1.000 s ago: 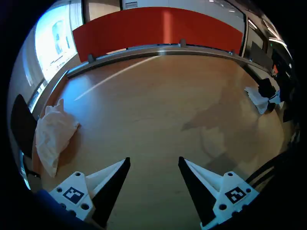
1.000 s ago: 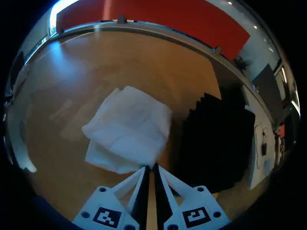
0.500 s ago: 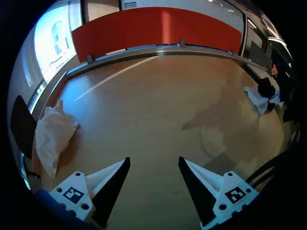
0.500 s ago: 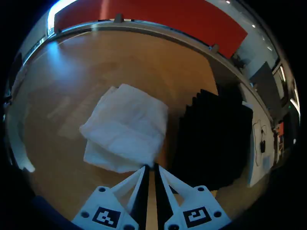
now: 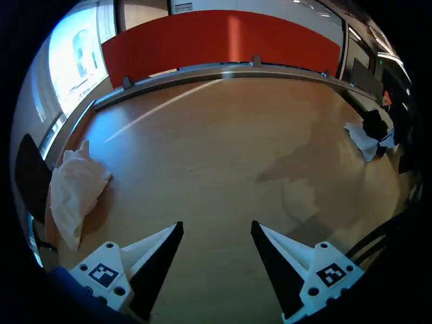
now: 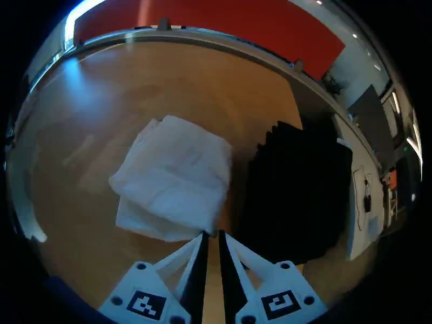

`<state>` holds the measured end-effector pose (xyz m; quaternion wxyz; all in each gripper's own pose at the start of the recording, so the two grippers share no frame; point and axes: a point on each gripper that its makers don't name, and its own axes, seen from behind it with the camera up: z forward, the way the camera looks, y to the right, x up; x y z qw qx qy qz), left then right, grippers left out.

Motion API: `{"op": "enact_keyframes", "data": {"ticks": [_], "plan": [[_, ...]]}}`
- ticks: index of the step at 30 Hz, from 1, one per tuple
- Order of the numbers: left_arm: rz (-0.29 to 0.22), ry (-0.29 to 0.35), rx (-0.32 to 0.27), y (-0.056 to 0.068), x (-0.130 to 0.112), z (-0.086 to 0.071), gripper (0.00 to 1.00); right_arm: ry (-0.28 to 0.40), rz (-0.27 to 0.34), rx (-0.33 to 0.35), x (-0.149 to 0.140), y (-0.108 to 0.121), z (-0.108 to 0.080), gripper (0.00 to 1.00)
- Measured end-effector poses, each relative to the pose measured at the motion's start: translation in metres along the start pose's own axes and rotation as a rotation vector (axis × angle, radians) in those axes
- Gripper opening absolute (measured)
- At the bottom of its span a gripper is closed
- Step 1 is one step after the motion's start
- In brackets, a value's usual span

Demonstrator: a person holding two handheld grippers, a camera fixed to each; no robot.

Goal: Fold towel

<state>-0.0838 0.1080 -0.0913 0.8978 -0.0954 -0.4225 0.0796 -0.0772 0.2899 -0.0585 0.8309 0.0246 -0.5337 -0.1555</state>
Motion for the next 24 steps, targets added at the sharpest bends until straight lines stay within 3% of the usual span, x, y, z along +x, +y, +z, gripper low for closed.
{"op": "enact_keyframes", "data": {"ticks": [6, 12, 24], "plan": [[0.001, 0.003, -0.003, 0.001, 0.002, 0.000, 0.93, 0.007, 0.003, -0.010, -0.002, 0.001, -0.003, 0.65], [0.006, 0.006, -0.007, 0.002, 0.003, -0.001, 0.93, 0.025, -0.004, 0.006, 0.000, -0.006, -0.006, 0.81], [0.002, 0.007, -0.006, 0.001, 0.002, -0.002, 0.93, 0.048, -0.017, 0.022, 0.008, -0.016, -0.006, 0.82]]}}
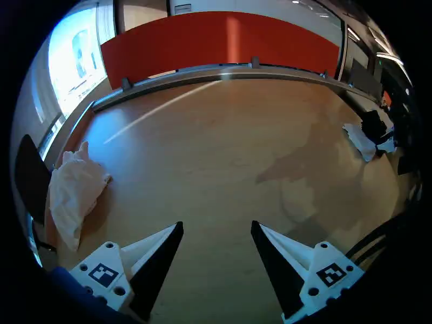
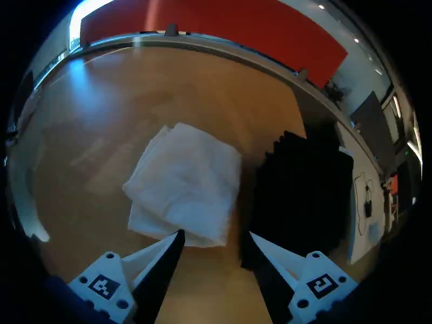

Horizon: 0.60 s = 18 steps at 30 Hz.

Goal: Fold towel

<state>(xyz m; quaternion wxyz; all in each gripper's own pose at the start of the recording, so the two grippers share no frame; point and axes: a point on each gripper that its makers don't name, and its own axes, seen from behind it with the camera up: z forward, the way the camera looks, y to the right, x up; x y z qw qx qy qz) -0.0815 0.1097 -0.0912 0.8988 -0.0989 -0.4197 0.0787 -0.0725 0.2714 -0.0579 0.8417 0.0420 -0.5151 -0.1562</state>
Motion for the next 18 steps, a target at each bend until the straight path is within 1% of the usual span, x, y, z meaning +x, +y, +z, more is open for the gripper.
{"op": "enact_keyframes", "data": {"ticks": [8, 18], "plan": [[-0.002, 0.001, 0.000, 0.000, 0.000, 0.000, 0.93, 0.020, 0.003, 0.020, 0.008, -0.011, 0.001, 0.82], [-0.003, 0.005, 0.001, 0.000, 0.001, -0.001, 0.93, 0.071, -0.001, 0.087, 0.024, -0.048, 0.004, 0.82]]}}
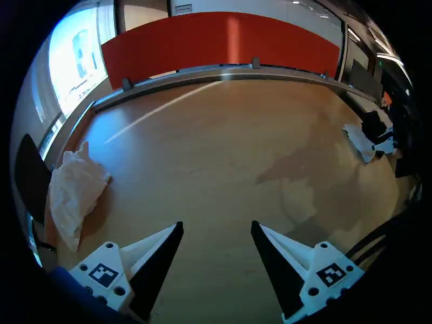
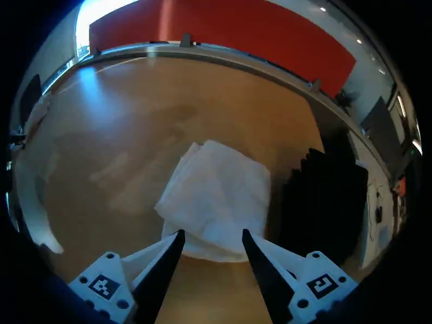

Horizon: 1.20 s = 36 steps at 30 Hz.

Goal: Fold towel

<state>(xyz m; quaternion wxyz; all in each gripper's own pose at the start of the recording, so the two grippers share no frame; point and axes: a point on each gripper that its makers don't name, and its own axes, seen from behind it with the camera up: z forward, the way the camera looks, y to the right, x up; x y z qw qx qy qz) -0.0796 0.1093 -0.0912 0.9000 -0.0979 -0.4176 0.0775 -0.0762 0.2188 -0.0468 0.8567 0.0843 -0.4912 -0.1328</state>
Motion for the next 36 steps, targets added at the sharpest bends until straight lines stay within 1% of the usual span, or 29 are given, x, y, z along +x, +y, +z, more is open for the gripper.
{"op": "enact_keyframes", "data": {"ticks": [11, 14, 18, 26, 30, 36], "plan": [[-0.008, 0.000, 0.009, -0.005, -0.003, -0.003, 0.93, 0.023, -0.019, 0.061, 0.015, -0.041, 0.015, 0.81], [-0.011, -0.002, 0.012, -0.007, -0.006, -0.003, 0.93, 0.027, -0.021, 0.076, 0.018, -0.050, 0.019, 0.79], [-0.014, -0.003, 0.016, -0.009, -0.007, -0.004, 0.93, 0.021, -0.031, 0.087, 0.018, -0.057, 0.024, 0.74], [-0.018, -0.006, 0.020, -0.012, -0.010, -0.005, 0.93, 0.017, -0.035, 0.078, 0.017, -0.057, 0.030, 0.59], [-0.018, -0.007, 0.020, -0.012, -0.011, -0.005, 0.93, 0.012, -0.041, 0.078, 0.016, -0.058, 0.032, 0.50], [-0.019, -0.007, 0.020, -0.012, -0.012, -0.005, 0.93, 0.005, -0.043, 0.085, 0.014, -0.061, 0.035, 0.42]]}}
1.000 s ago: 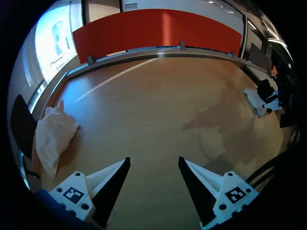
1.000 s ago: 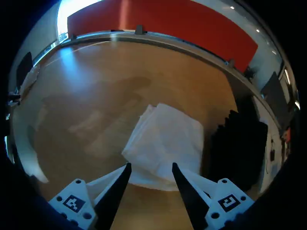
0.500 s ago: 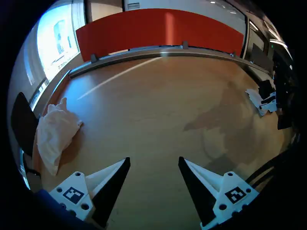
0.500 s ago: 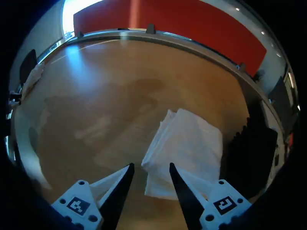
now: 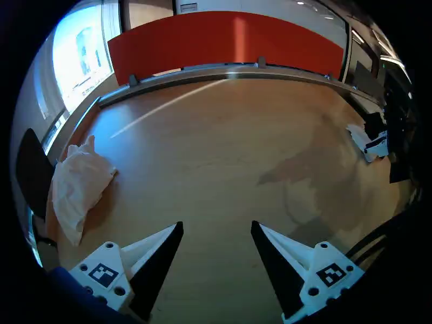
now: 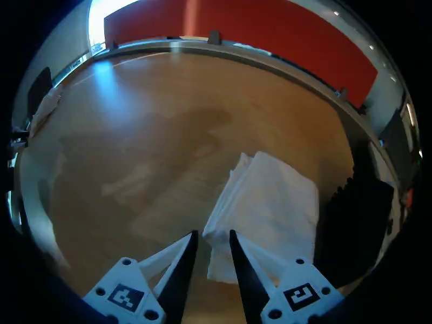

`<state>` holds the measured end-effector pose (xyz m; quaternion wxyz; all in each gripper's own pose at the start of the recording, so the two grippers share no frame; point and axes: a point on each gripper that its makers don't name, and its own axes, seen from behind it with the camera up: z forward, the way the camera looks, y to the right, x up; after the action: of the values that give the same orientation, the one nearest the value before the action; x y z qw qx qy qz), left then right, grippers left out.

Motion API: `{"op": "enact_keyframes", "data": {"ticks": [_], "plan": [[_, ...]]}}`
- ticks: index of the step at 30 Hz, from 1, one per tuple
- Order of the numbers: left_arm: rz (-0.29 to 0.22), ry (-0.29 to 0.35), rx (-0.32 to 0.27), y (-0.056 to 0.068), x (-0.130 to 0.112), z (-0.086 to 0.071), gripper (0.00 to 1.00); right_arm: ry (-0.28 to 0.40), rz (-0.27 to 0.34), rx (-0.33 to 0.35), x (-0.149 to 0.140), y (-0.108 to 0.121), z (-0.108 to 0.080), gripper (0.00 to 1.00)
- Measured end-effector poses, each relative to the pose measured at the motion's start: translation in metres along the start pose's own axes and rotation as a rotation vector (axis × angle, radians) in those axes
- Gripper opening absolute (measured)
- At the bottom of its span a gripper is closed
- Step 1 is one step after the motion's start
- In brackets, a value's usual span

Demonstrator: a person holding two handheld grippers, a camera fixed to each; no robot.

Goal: Fold towel

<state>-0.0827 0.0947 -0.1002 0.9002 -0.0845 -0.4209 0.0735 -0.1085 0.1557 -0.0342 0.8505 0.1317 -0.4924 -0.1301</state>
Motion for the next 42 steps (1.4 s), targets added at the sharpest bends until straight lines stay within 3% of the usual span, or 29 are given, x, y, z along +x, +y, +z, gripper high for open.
{"op": "enact_keyframes", "data": {"ticks": [14, 20, 42], "plan": [[-0.001, -0.001, 0.002, -0.001, -0.002, 0.000, 0.93, -0.004, -0.007, -0.003, -0.003, 0.001, 0.001, 0.23], [0.001, -0.001, 0.003, 0.000, -0.002, -0.001, 0.93, -0.009, -0.007, -0.008, -0.004, 0.002, 0.001, 0.06], [0.003, 0.008, 0.002, 0.000, 0.000, -0.002, 0.93, -0.001, 0.013, 0.052, -0.006, -0.006, -0.016, 0.06]]}}
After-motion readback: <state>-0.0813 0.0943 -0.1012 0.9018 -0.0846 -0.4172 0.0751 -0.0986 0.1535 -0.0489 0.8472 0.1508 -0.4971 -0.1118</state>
